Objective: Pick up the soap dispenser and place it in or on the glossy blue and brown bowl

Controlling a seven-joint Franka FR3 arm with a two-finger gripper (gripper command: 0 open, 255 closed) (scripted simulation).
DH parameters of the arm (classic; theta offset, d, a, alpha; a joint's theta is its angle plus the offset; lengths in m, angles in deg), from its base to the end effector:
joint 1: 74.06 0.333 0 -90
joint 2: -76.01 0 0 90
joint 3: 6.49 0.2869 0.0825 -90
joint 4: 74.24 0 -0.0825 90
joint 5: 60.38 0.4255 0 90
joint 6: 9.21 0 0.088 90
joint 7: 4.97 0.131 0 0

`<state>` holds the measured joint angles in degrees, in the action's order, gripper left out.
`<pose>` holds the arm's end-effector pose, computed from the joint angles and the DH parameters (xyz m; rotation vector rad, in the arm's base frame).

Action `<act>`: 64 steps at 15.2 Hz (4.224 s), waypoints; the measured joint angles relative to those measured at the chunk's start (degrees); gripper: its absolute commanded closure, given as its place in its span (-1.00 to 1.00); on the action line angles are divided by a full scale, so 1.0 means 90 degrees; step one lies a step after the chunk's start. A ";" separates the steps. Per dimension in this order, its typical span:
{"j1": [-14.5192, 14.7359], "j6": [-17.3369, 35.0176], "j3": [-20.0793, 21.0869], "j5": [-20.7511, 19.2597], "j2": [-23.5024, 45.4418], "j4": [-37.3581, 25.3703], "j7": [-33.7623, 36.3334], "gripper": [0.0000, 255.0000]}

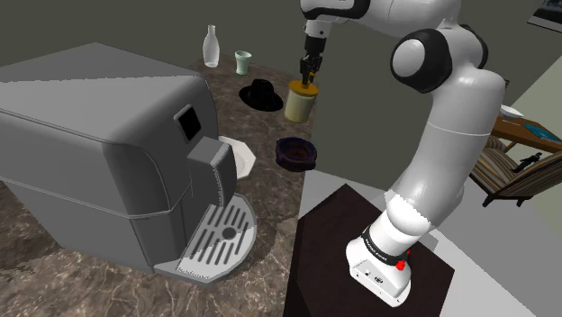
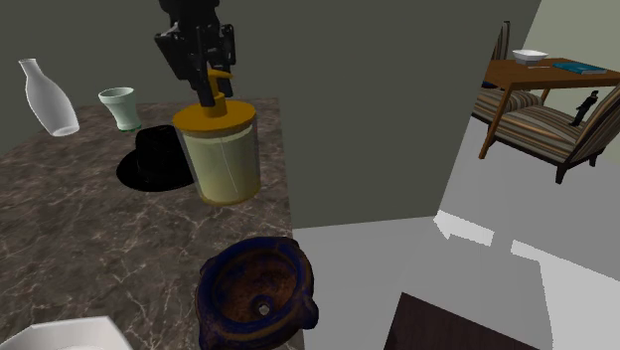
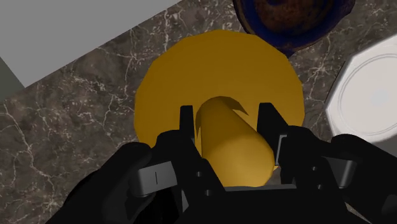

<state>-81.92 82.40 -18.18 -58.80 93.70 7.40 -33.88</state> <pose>0.6351 -0.2071 0.4557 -3.1030 -0.2585 0.2048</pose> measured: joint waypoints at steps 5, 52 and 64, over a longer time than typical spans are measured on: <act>-0.0017 -0.0458 -0.0005 0.0007 0.0040 -0.0498 -0.0008 1.00; 0.0684 0.1337 0.0532 -0.0413 -0.3402 0.4722 0.1301 1.00; 0.0684 0.1250 0.0533 -0.0413 -0.3411 0.4634 0.1298 -1.00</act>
<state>-75.76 93.65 -13.39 -62.51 63.00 49.11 -22.21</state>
